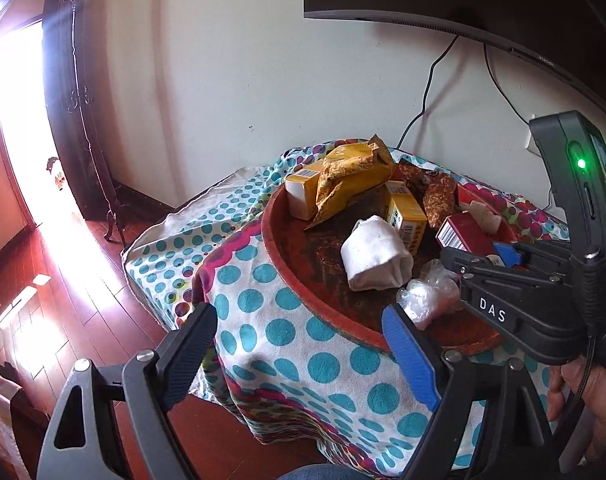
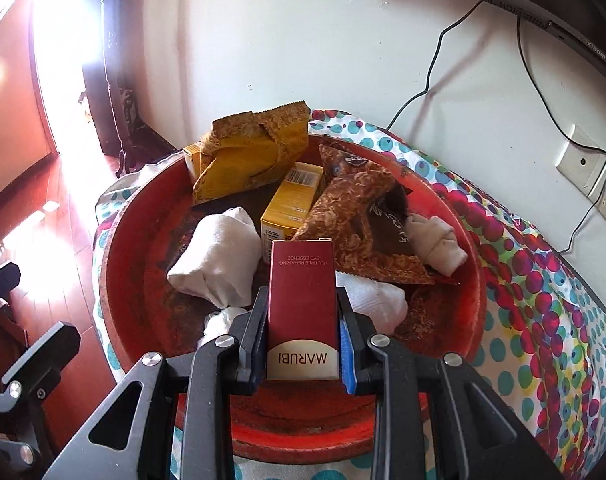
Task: Organize objects
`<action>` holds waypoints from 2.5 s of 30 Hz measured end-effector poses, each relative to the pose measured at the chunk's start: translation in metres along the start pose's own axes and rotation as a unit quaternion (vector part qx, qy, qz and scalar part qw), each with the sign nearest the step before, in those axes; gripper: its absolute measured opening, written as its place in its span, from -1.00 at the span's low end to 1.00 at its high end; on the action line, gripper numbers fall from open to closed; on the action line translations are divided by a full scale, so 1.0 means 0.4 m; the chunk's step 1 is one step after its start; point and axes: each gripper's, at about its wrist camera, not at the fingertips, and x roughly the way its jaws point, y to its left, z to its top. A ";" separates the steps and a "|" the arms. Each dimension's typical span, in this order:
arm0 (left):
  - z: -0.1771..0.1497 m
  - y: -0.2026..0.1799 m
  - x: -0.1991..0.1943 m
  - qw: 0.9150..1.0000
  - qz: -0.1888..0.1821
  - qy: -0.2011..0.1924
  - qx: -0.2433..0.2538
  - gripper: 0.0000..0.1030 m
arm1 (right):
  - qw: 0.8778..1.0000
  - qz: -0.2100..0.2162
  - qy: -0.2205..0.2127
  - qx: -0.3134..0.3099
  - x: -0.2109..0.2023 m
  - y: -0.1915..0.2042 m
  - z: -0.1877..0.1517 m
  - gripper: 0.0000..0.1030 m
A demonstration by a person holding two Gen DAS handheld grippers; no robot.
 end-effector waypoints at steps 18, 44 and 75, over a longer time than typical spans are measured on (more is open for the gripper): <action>-0.011 -0.003 0.031 1.000 -0.001 0.017 0.005 0.69 | 1.000 0.004 -0.008 0.024 0.035 0.033 0.049 -0.34; -0.015 -0.126 -0.202 0.997 -0.056 -0.047 0.029 0.69 | 0.961 -0.205 -0.130 0.129 -0.457 -0.131 -0.133 1.00; -0.068 -0.093 -0.193 0.997 -0.031 -0.052 -0.051 0.69 | 0.965 -0.176 -0.123 0.154 -0.428 -0.166 -0.176 1.00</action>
